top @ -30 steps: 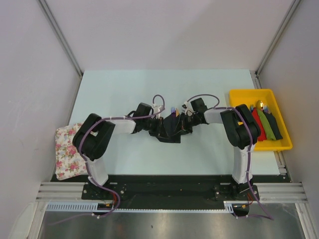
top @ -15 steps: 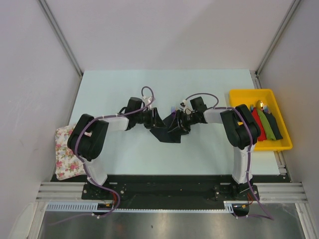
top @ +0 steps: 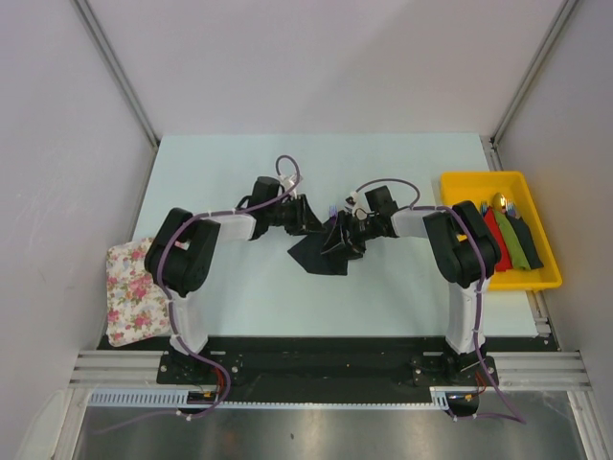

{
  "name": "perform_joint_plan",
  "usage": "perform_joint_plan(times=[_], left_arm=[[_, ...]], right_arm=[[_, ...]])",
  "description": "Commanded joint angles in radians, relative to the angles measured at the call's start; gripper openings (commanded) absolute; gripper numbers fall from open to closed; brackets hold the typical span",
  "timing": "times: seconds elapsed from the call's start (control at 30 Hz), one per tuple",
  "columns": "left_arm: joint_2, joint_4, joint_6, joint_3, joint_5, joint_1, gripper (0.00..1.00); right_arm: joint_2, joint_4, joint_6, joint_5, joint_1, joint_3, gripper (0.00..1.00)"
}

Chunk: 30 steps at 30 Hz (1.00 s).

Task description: Place the utensils on the paper napkin and roll it up

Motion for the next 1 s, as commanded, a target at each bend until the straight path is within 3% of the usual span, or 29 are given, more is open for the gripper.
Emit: perform_joint_plan(times=[0.0,0.4,0.77,0.93,0.97], left_arm=[[0.029,0.022,-0.023,0.060,0.031,-0.023,0.33],[0.085,-0.073,0.039,0.083,0.043,-0.074,0.22],[0.092,-0.214,0.154,0.103,-0.054,-0.069,0.09],[0.096,-0.215,0.157,0.098,-0.067,-0.071,0.06],[0.094,-0.217,0.158,0.095,-0.068,-0.071,0.06]], right_arm=[[-0.004,0.017,-0.031,0.087,0.004,-0.010,0.61],[-0.012,0.030,-0.040,0.092,0.004,-0.020,0.61],[-0.087,0.021,-0.035,0.072,0.007,0.009,0.60],[-0.156,0.005,-0.035,0.129,-0.002,0.039,0.51],[-0.176,-0.002,-0.038,0.149,-0.002,0.041,0.44]])
